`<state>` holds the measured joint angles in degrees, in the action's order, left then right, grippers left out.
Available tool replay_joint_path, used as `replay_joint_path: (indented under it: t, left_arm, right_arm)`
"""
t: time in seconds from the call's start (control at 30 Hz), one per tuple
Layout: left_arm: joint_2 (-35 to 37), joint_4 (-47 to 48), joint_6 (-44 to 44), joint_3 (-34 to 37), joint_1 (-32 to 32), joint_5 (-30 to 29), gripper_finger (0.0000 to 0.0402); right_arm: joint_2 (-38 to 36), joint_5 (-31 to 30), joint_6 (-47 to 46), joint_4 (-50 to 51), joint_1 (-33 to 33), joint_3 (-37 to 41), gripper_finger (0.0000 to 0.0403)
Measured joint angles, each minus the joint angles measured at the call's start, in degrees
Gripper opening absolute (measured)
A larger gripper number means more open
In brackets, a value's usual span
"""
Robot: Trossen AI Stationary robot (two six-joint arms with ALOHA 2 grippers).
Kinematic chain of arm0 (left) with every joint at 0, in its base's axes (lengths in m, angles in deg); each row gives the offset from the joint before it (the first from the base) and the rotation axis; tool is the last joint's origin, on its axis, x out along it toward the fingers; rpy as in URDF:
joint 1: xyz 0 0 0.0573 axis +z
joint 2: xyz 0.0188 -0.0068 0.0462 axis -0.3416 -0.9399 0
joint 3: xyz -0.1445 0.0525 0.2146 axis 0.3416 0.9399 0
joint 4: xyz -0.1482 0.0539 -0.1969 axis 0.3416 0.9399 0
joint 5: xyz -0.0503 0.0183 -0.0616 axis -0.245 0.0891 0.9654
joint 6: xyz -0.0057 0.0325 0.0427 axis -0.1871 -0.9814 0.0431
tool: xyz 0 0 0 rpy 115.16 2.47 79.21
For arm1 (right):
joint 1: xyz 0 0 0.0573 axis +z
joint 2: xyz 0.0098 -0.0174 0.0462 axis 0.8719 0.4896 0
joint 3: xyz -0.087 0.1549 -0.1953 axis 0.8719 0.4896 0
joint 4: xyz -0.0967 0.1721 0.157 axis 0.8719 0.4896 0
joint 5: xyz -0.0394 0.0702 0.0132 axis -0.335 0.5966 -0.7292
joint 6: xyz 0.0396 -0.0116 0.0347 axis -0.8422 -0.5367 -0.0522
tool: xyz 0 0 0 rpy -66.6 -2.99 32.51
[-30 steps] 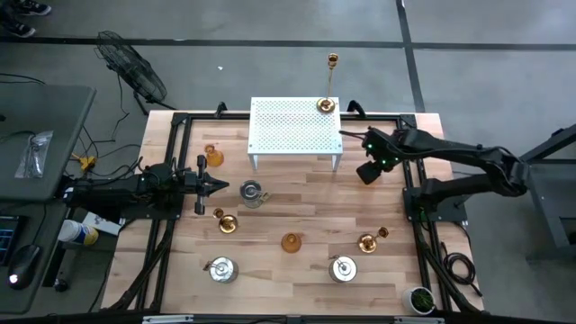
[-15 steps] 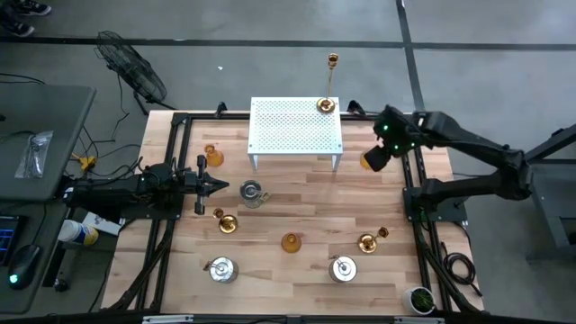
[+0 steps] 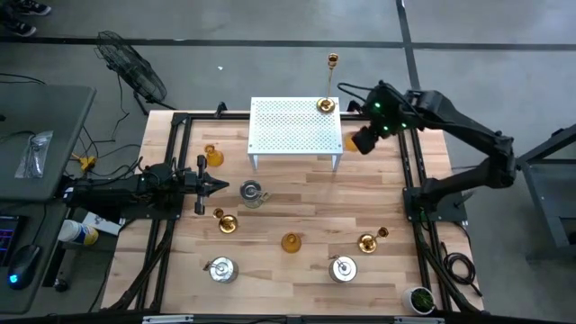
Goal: Pick & Place candle stick holders
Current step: Put the right brown glass candle holder on the shelf
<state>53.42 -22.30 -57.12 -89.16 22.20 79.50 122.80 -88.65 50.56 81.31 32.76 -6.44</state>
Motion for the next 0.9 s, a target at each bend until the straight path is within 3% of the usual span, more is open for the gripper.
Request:
replay_joint_path:
  t: [0.4, 0.9]
  left_arm:
    - [0.00, 0.00, -0.01, 0.00, 0.01, 0.02, 0.0000]
    - [0.00, 0.00, 0.00, 0.00, 0.01, 0.02, 0.0000]
  right_arm:
    - [10.32, -0.07, 2.06, -5.73, -0.68, -5.41, 0.0171]
    - [15.22, -4.23, 3.54, -10.74, -1.38, -7.42, 0.0171]
